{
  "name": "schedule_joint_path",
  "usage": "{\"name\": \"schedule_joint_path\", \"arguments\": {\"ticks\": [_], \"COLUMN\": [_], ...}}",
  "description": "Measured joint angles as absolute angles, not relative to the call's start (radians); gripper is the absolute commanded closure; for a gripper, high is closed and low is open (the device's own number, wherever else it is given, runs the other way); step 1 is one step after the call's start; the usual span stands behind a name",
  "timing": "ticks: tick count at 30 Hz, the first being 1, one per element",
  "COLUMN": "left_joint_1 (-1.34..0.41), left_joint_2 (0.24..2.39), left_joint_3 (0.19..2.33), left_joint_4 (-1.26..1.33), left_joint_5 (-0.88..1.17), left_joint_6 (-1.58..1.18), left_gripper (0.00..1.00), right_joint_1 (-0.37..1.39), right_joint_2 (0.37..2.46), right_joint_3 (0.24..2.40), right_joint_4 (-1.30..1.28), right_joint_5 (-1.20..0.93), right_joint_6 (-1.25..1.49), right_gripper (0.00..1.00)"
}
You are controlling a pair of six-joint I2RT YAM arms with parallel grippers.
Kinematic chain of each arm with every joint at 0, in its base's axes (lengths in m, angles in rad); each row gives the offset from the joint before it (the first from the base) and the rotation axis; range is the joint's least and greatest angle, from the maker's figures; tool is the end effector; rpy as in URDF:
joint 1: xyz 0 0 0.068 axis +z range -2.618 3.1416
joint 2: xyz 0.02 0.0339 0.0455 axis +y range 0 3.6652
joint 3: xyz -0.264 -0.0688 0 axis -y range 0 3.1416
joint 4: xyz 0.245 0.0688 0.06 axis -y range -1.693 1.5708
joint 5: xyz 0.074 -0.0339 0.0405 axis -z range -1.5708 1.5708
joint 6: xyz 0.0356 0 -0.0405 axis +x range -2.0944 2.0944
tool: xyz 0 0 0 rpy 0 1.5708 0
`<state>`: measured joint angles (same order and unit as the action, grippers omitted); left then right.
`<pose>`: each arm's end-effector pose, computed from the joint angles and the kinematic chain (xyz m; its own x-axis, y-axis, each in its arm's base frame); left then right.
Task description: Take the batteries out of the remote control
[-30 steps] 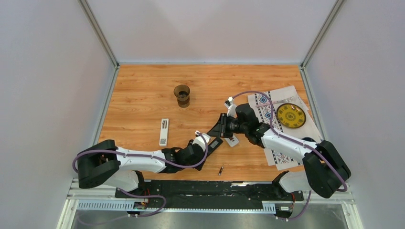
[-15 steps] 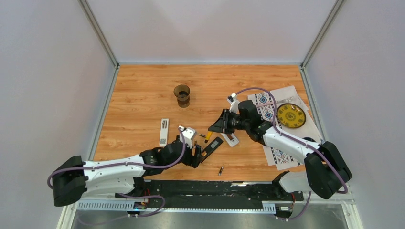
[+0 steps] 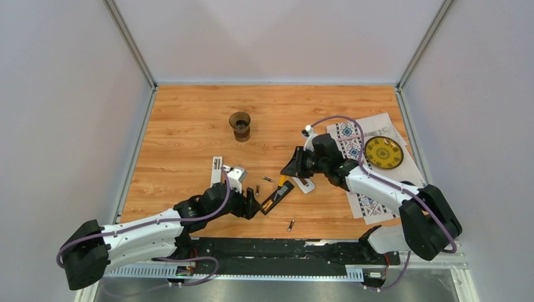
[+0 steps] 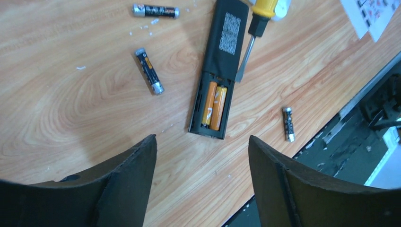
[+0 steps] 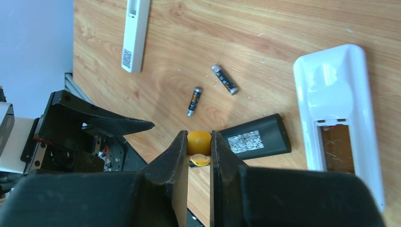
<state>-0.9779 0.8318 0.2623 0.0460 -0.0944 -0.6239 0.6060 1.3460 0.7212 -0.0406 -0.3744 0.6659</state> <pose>0.1009 -0.1438 0.1723 -0.6824 -0.0280 -0.7304 0.4699 0.7486 -0.4677 0.2221 0.1698 0.2101 -0.8726 0.0948 -0.4791 -0.2893 0.6899 0.6635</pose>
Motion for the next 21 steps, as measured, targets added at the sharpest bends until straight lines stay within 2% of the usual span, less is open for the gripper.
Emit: {"name": "schedule_joint_path", "arguments": {"ticks": [4,16,21], "left_joint_1": [-0.974,-0.974,-0.974], "left_joint_2": [0.908,1.137,1.197], "left_joint_3": [0.262,0.306,0.335], "left_joint_4": [0.066,0.107,0.126], "left_joint_5": [-0.057,0.01,0.03], "left_joint_6": [-0.632,-0.562,-0.542], "left_gripper": [0.47,0.78,0.86], "right_joint_1": [0.606,0.606,0.606], "right_joint_2": [1.37,1.443,1.456], "right_joint_3": [0.724,0.725,0.719], "right_joint_4": [-0.049,0.005,0.039], "right_joint_5": [-0.357,-0.398,-0.41], "right_joint_6": [0.648,0.665,0.68], "right_gripper": [1.0,1.0,1.0]}}
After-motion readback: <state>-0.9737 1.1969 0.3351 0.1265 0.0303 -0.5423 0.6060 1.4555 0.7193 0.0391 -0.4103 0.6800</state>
